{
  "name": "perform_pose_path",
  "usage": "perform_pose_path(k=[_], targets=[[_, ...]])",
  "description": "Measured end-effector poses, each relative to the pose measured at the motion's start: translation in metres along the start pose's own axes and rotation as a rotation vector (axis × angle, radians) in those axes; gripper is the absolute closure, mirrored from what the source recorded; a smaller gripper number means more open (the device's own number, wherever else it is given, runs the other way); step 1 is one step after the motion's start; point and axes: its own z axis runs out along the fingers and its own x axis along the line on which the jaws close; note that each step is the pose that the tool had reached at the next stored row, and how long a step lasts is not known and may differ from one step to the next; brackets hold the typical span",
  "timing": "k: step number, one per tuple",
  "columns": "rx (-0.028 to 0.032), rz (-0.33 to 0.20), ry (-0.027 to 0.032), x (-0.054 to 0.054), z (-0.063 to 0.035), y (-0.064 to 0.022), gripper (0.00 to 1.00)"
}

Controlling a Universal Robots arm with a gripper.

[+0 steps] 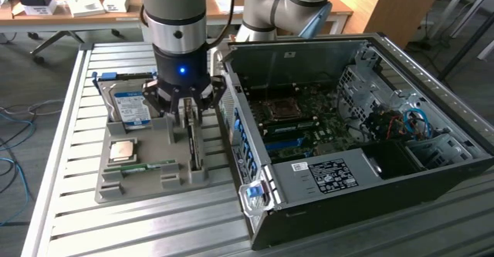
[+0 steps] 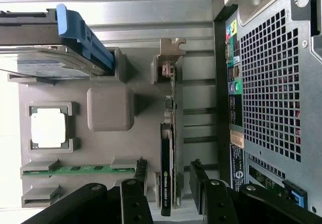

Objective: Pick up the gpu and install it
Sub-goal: 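Pick up the gpu and move the gpu toward the slot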

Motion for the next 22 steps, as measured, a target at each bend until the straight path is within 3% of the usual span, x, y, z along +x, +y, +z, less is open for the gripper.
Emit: perform_pose_path(k=[10, 22], targets=[[0.0, 0.0, -0.0001, 0.0, 0.0173, -0.0008, 0.53], [-0.0001, 0.0, -0.0001, 0.0, 0.0229, -0.001, 0.53]])
